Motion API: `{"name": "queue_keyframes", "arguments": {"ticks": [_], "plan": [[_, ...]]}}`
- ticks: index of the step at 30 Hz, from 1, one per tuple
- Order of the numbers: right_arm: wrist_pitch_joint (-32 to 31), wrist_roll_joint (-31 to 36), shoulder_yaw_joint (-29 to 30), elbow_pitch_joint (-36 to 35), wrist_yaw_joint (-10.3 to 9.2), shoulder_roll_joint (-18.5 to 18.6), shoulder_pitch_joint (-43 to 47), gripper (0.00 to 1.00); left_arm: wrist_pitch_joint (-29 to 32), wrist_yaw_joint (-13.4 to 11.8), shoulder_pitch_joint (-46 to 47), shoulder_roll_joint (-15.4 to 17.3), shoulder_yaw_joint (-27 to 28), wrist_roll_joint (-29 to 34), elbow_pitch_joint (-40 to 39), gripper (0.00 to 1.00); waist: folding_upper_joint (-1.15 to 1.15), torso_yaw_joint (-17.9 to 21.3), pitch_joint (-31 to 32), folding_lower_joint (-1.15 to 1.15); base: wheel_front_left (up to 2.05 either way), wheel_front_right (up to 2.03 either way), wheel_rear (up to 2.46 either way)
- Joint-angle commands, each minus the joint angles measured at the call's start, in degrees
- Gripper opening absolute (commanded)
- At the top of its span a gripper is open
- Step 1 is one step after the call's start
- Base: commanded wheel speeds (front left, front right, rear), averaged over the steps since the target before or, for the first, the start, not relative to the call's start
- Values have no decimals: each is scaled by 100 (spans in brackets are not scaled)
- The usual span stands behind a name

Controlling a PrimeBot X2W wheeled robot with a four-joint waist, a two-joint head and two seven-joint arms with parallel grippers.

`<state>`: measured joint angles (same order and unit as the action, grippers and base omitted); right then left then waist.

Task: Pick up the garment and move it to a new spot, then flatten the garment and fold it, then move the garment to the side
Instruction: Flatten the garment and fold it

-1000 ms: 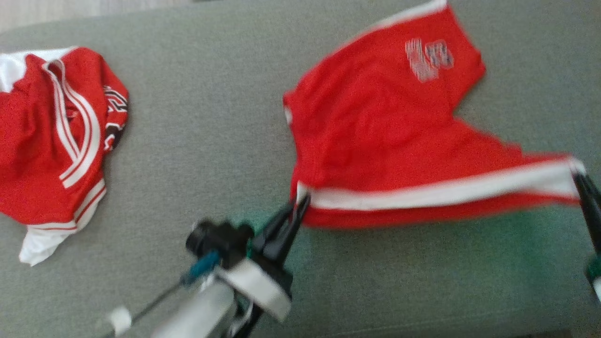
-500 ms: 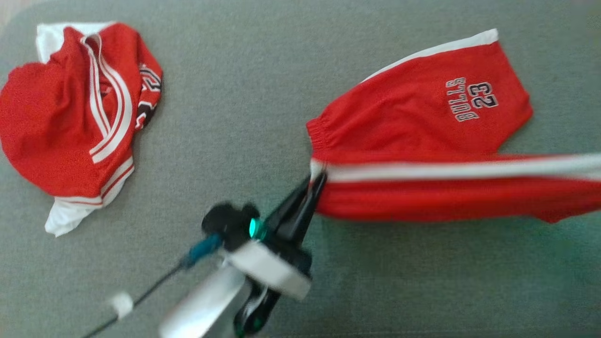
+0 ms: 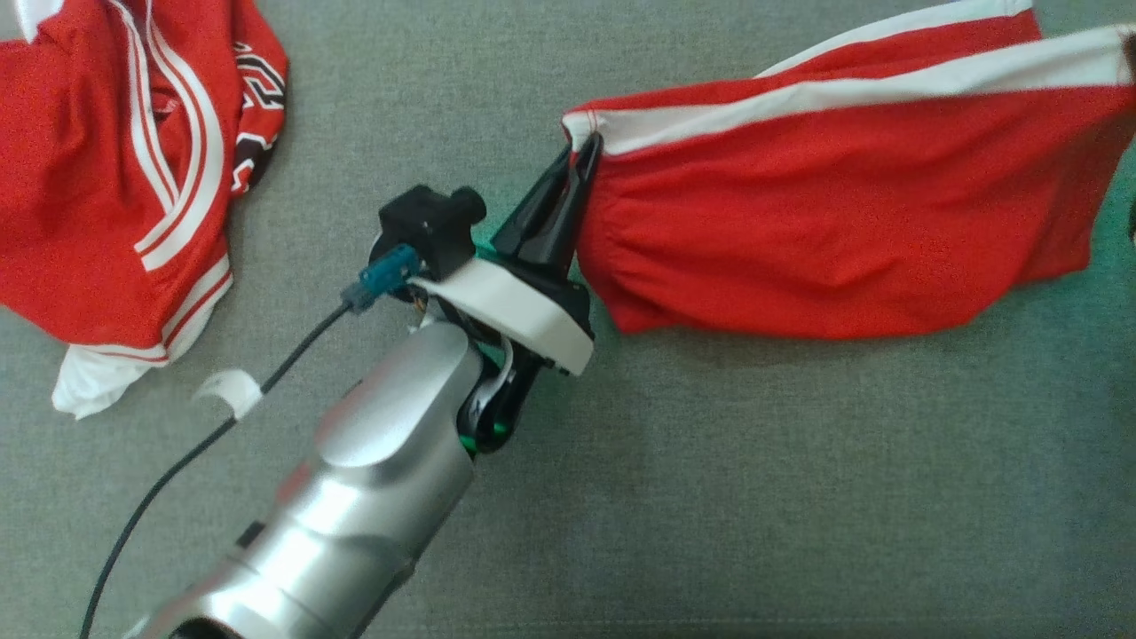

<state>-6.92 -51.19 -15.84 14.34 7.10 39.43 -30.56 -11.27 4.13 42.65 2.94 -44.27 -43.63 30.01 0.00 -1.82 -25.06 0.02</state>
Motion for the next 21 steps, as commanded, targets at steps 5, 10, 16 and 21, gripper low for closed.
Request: {"name": "queue_keyframes", "arguments": {"ticks": [5,10,16,21], "plan": [[203,132,-512,611,39,13,-766,0,-189,23,448,2,44,-19,226,0,0,-38,-193,-2,0,0,0],[571,113,-945,1288,39,-115,-1319,9,-331,-9,508,-4,-86,-105,323,0,0,-51,-252,-2,0,0,0],[900,-143,-1339,1795,39,-209,-1457,100,-369,-69,424,-5,-145,-201,215,100,0,-95,-162,-2,0,0,0],[1145,-379,-1575,1921,39,-135,-1173,100,-371,-346,108,-5,90,162,-124,100,0,-148,63,-2,0,0,0]]}}
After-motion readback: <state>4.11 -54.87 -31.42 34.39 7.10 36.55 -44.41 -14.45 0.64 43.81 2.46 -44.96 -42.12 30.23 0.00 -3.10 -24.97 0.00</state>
